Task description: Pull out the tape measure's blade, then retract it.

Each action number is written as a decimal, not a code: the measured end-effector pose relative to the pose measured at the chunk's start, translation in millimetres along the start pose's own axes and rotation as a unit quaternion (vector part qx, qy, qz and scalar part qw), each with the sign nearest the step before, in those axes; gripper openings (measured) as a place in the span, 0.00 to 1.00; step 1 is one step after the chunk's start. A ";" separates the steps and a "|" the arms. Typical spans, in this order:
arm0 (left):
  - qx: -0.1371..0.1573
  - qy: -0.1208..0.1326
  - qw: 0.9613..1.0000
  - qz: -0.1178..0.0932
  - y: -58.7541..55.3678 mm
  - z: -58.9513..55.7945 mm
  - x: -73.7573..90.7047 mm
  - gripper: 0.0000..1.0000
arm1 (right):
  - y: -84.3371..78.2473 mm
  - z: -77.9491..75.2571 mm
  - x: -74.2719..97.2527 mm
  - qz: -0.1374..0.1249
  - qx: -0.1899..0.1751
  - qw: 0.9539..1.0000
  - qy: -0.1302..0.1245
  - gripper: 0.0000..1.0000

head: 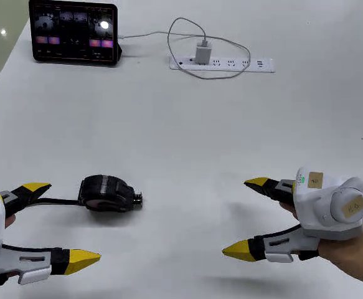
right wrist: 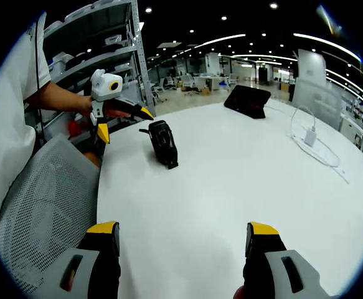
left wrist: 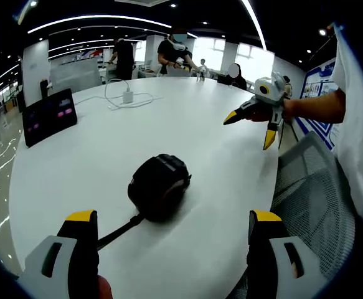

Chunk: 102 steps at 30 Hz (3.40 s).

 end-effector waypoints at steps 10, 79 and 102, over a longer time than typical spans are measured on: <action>-0.009 -0.016 1.000 0.010 -0.8 8.3 -9.7 0.98 | 2.5 0.8 -19.9 0.002 0.005 1.000 0.024 0.82; -0.176 -0.145 0.963 0.145 -12.4 32.8 -60.2 0.37 | 14.0 9.3 -93.1 0.000 0.008 0.995 0.101 0.78; -0.206 -0.152 0.953 0.163 -13.4 33.4 -62.9 0.27 | 15.4 7.3 -101.1 0.000 0.033 0.994 0.101 0.70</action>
Point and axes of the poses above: the centre of the closed fingertips' face, and the gripper's own axes: x roughly backward along the fingers, z roughly to its left, y roughly out of its top, the point moved 3 cm from there along x, roughly backward along the fingers, and after that the axes turned 12 degrees about -z, right-handed, at the moved point
